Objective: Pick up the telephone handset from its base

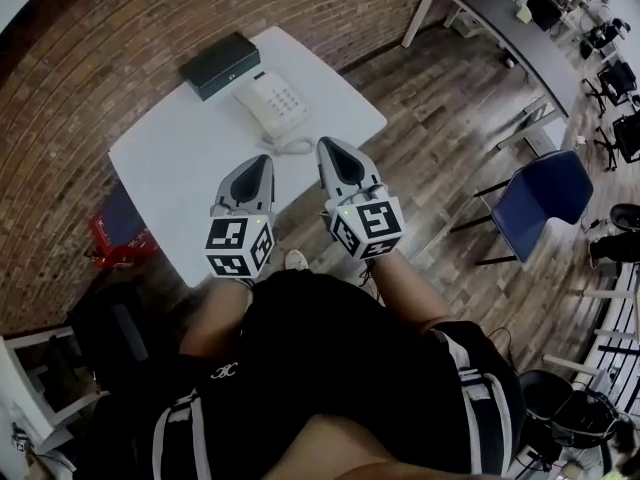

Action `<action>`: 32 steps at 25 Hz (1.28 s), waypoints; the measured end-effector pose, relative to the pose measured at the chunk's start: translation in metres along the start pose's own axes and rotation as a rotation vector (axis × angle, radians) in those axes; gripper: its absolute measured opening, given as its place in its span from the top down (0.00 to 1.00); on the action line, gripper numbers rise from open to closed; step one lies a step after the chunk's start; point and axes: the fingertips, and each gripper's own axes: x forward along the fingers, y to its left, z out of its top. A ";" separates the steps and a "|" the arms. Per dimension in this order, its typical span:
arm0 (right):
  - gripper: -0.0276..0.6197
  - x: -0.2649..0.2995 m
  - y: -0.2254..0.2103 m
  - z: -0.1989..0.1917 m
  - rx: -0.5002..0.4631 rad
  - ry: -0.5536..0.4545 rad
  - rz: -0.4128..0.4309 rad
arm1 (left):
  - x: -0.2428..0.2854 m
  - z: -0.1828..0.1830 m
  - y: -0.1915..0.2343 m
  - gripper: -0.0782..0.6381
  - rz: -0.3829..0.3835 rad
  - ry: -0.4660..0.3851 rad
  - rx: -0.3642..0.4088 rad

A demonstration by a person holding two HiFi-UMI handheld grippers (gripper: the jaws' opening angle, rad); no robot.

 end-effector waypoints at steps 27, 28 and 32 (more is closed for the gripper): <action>0.96 0.138 -0.005 -0.035 0.043 0.127 0.196 | 0.015 0.002 0.099 0.89 0.314 0.017 -0.074; 0.96 0.142 -0.007 -0.036 0.048 0.132 0.203 | 0.014 0.002 0.101 0.89 0.330 0.017 -0.076; 0.96 0.163 -0.010 -0.042 0.054 0.154 0.246 | 0.014 0.006 0.110 0.89 0.397 0.013 -0.090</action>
